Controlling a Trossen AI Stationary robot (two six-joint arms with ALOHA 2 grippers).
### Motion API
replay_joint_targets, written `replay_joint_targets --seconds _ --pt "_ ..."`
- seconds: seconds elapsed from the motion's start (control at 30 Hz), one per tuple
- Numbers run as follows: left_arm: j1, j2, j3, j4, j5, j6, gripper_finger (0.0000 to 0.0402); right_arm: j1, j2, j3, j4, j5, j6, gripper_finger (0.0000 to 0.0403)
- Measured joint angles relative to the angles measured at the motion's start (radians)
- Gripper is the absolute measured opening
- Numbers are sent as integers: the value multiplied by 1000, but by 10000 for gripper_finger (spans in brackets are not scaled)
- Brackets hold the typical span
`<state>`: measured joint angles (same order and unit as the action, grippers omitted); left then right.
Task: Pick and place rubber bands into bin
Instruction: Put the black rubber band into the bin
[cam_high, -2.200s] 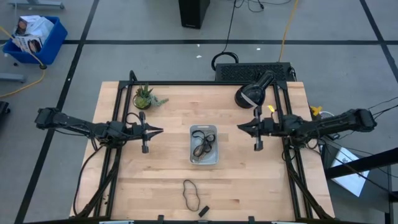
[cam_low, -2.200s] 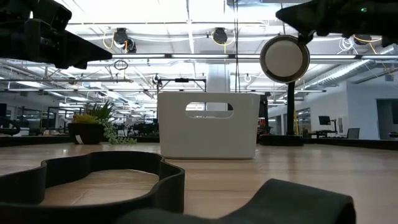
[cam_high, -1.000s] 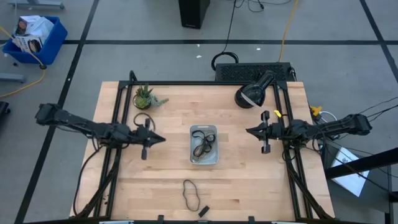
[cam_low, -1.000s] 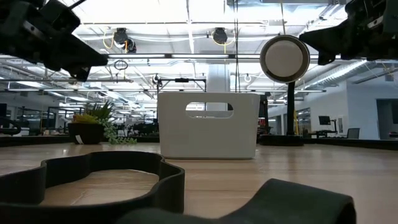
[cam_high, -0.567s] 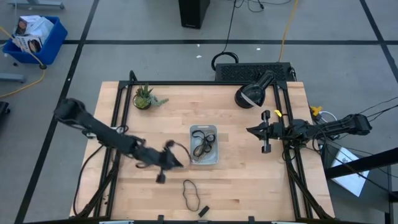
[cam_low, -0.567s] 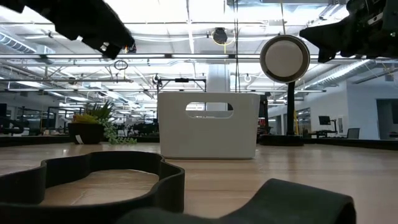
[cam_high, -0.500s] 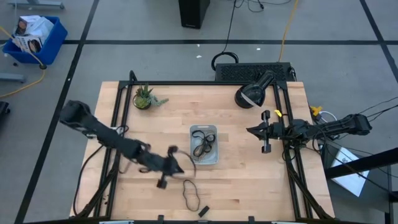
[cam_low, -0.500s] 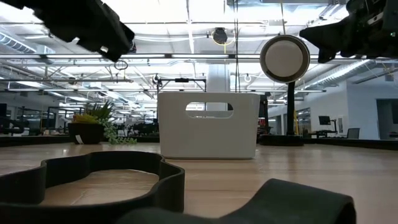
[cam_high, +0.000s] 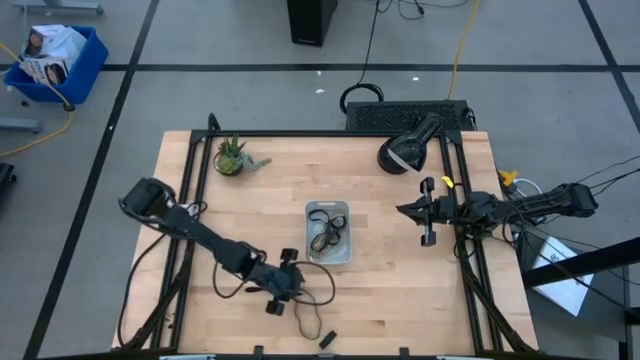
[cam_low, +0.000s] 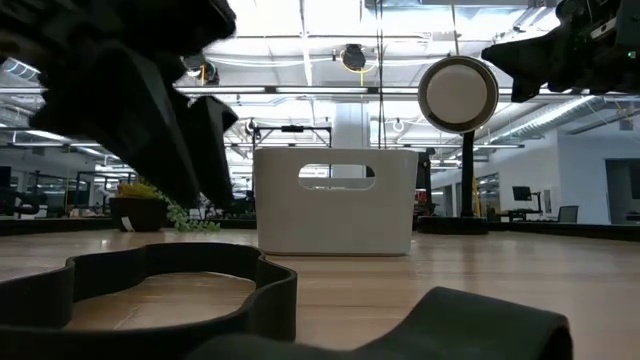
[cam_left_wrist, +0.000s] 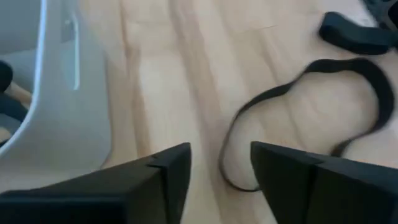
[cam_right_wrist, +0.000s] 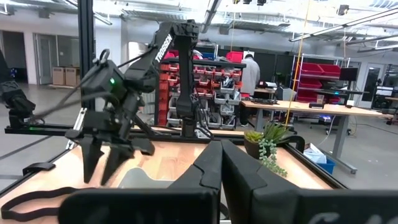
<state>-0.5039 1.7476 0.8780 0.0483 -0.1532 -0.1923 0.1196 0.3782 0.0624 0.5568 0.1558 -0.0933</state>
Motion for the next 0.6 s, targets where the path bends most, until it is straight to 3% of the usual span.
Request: replay_joint_targets --seconds 0.17,0.33,0.5,0.6 --pt "23 44 0 19 58 -10 212 0 0 -1 0 0 0 0" --pt "34 87 0 30 111 -30 222 0 0 -1 -5 0 0 0" --pt "35 113 3 39 102 -42 206 0 0 -1 -8 0 0 0" --pt "36 114 3 38 116 -19 168 0 0 -1 -8 0 0 0"
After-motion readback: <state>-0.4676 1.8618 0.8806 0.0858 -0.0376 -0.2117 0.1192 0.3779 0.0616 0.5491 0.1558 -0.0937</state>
